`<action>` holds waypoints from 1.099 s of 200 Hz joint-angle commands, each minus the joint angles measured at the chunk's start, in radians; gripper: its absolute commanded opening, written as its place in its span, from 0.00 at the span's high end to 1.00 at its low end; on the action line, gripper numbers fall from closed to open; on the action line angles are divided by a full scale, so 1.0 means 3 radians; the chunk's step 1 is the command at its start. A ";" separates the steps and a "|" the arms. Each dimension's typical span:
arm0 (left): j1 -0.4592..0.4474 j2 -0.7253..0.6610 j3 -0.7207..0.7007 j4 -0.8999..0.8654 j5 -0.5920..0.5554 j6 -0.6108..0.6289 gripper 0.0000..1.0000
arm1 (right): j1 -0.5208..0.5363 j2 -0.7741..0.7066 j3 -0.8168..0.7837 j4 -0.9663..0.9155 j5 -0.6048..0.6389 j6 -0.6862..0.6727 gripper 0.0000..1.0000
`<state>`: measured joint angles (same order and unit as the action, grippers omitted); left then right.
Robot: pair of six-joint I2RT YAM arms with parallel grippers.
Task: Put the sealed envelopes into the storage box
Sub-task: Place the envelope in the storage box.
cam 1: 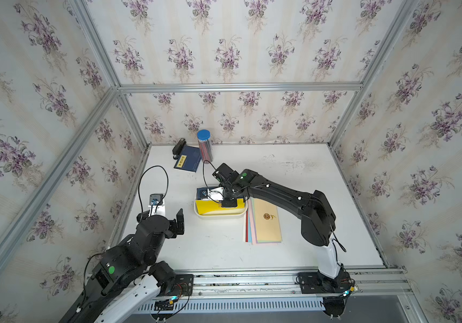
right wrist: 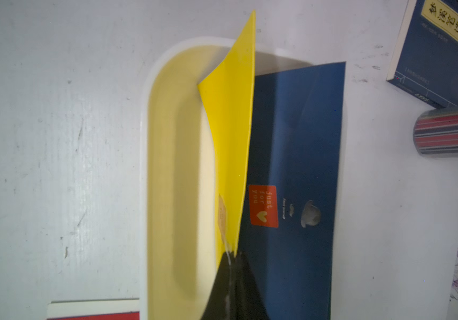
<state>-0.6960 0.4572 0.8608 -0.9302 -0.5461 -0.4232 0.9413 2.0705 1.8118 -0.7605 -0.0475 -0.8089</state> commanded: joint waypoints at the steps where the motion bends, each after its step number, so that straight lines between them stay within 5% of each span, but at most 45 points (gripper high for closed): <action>1: -0.0001 0.0015 0.0026 -0.0028 -0.0021 0.0000 0.02 | -0.0010 0.0042 0.0044 0.0008 0.0114 0.0138 0.86; 77: 0.0001 0.0016 0.0039 -0.0044 -0.0021 -0.0006 0.00 | -0.0179 0.0014 0.0173 0.0203 0.0181 0.0472 0.67; 113: 0.0003 0.0040 0.0045 -0.0079 0.0002 -0.0006 0.00 | -0.0354 -0.0324 0.0001 0.0569 0.0231 0.1071 0.60; 137: -0.0007 0.0062 0.0003 0.0025 0.0190 0.0061 0.01 | -0.0582 -0.0996 -0.0810 0.1299 -0.0011 0.1809 0.59; 159: -0.0012 0.0202 -0.0048 0.0327 0.0749 0.0271 0.07 | -0.0795 -0.1761 -0.1873 0.2070 -0.0130 0.2517 0.56; 200: -0.0079 0.1349 0.0312 0.0402 0.1882 0.0054 0.24 | -0.1241 -0.2868 -0.3461 0.2555 -0.0047 0.3713 0.53; 220: -0.0461 0.1958 0.0429 0.0685 0.1851 -0.0059 0.40 | -0.1583 -0.3289 -0.4117 0.2603 -0.0104 0.4118 0.53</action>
<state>-0.7483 0.8925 0.9539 -0.8230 -0.1200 -0.3988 0.5529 1.1900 0.7399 -0.0582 -0.0551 0.1711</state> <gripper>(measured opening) 0.664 0.470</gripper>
